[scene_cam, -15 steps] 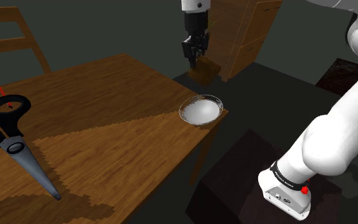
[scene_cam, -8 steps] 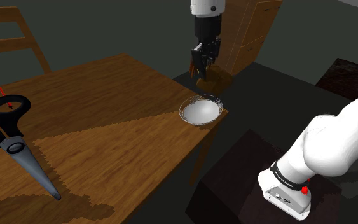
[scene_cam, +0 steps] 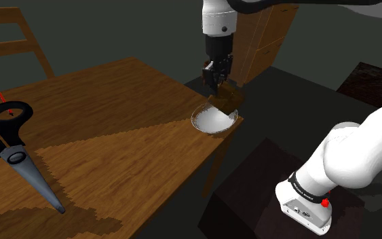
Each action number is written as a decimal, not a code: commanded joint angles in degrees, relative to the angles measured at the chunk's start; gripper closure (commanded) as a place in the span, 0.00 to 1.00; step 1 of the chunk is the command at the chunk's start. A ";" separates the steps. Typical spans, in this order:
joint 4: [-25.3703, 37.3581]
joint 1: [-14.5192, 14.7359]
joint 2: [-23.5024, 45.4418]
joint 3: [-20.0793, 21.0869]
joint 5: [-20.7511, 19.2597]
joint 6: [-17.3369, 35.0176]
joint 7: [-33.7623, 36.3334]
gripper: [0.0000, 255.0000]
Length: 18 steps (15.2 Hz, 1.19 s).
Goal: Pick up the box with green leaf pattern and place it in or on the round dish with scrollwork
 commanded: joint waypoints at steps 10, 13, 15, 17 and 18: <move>-6.36 0.11 -0.22 0.16 0.12 6.20 -0.12 1.00; -6.36 0.11 -0.22 0.16 0.12 6.20 -0.12 1.00; -6.36 0.11 -0.22 0.16 0.12 6.20 -0.12 1.00; -6.35 0.11 -0.21 0.16 0.12 6.19 -0.12 0.00; -6.36 0.11 -0.22 0.16 0.12 6.19 -0.12 0.00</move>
